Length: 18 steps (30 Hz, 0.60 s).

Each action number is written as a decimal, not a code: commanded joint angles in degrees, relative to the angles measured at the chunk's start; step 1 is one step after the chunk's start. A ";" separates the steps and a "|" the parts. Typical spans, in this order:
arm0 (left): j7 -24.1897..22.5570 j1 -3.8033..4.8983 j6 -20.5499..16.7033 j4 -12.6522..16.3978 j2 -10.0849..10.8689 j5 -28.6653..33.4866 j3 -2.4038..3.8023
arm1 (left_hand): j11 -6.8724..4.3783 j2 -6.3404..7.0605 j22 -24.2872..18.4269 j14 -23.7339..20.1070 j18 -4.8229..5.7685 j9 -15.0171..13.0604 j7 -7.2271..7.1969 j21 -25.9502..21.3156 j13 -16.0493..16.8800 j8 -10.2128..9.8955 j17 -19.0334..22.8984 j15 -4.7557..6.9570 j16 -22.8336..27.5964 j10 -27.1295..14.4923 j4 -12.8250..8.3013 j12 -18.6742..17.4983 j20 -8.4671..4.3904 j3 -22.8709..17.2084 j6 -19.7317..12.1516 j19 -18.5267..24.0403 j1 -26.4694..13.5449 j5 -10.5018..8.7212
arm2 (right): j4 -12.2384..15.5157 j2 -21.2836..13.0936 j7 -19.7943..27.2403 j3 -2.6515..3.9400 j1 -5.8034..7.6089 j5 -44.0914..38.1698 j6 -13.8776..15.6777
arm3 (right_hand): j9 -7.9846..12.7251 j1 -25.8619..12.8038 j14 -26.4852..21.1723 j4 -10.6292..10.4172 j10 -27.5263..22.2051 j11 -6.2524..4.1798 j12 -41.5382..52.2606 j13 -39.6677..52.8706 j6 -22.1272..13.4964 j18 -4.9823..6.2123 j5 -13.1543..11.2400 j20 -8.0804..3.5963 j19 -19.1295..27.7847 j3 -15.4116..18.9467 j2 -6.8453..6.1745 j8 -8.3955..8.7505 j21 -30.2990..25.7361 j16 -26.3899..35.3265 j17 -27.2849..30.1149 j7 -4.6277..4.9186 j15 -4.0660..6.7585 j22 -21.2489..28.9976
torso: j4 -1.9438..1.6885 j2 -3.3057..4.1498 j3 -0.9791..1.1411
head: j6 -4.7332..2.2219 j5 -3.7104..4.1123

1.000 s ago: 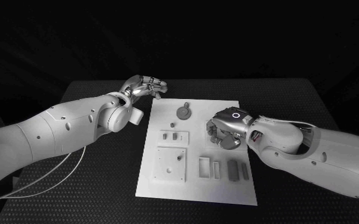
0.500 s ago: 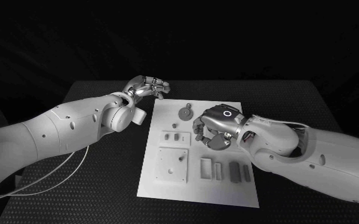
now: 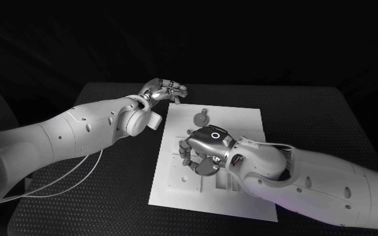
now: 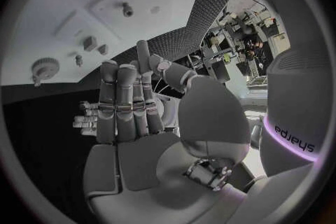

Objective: Assemble the parts on the task board

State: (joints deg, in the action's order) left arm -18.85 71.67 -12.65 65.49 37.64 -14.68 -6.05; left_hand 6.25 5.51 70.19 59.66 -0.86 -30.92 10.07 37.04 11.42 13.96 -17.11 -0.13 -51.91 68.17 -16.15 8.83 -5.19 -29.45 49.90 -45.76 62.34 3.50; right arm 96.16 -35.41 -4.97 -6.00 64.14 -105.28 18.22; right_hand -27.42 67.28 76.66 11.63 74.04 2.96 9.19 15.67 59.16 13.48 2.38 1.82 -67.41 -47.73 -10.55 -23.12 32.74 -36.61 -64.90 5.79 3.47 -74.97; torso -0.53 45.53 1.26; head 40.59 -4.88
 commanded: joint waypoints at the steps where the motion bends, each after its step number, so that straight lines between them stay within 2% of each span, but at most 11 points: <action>1: -0.50 0.03 0.85 0.01 -0.31 0.36 0.02 | -0.11 -0.04 0.10 0.19 -0.72 0.09 0.04 -0.28 -0.07 -0.24 -0.09 -0.23 0.39 -0.31 0.05 -0.31 -0.11 0.34 -0.53 -0.49 -0.45 -0.12 | -0.97 1.42 1.04 -0.30 -1.22 -0.52 -0.08 | -0.10 0.39 -0.02 0.07 0.74 -0.42 0.08 1.86 0.14 1.52 0.40 -0.36 -0.08 -0.22 0.25 -0.40 0.33 -0.32 -0.09 -0.05 0.24 -1.40 | -0.01 0.09 -0.06 | 0.13 -0.62; 5: -0.47 0.03 0.93 0.03 -0.50 0.36 0.02 | -0.11 -0.05 0.11 0.19 -0.71 0.09 0.05 -0.29 -0.08 -0.23 -0.11 -0.23 0.41 -0.32 0.05 -0.31 -0.10 0.35 -0.53 -0.48 -0.46 -0.12 | -2.37 2.80 1.16 -1.19 -2.12 -1.25 -0.47 | -0.12 0.41 -0.02 0.11 0.74 -0.42 0.07 1.88 0.14 1.52 0.39 -0.37 -0.05 -0.22 0.25 -0.39 0.39 -0.34 -0.09 -0.04 0.24 -1.40 | -0.05 0.08 -0.02 | 0.31 -0.82; 10: -0.44 0.03 0.99 0.05 -0.54 0.36 0.02 | -0.11 -0.05 0.11 0.18 -0.71 0.09 0.05 -0.31 -0.08 -0.23 -0.12 -0.23 0.43 -0.32 0.04 -0.31 -0.10 0.35 -0.54 -0.48 -0.46 -0.12 | -3.23 3.35 1.18 -1.46 -2.74 -1.91 -0.91 | -0.15 0.42 -0.03 0.19 0.74 -0.41 0.05 1.90 0.12 1.52 0.39 -0.38 -0.02 -0.21 0.22 -0.39 0.48 -0.36 -0.09 -0.04 0.24 -1.40 | -0.08 0.08 0.05 | 0.46 -0.94; 18: -0.44 0.03 1.07 0.03 -0.63 0.36 0.02 | -0.11 -0.06 0.12 0.18 -0.71 0.09 0.05 -0.33 -0.08 -0.22 -0.14 -0.24 0.44 -0.33 0.04 -0.31 -0.10 0.36 -0.55 -0.48 -0.47 -0.12 | -3.97 3.57 1.17 -1.78 -2.94 -2.15 -1.54 | -0.17 0.43 -0.03 0.24 0.76 -0.42 0.05 1.93 0.13 1.52 0.39 -0.39 0.00 -0.21 0.21 -0.39 0.55 -0.38 -0.10 -0.04 0.24 -1.40 | 0.06 0.08 0.05 | 0.70 -0.81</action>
State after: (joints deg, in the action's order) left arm -18.84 71.66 -12.46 65.43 37.18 -14.65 -6.06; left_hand 6.24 5.51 70.23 59.66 -0.86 -30.92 10.02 37.04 11.42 13.96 -17.16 -0.13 -51.69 68.18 -16.15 8.83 -5.19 -29.45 49.84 -45.76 62.35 3.50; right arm 92.22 -31.98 -4.40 -7.73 61.31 -106.46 17.80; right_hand -27.53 67.27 76.67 11.70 74.04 2.96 8.84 15.69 59.09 13.47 2.66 1.93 -67.32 -47.66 -10.57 -23.33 33.04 -36.62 -64.96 5.85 3.46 -74.91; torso -0.52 45.61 1.29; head 41.22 -5.77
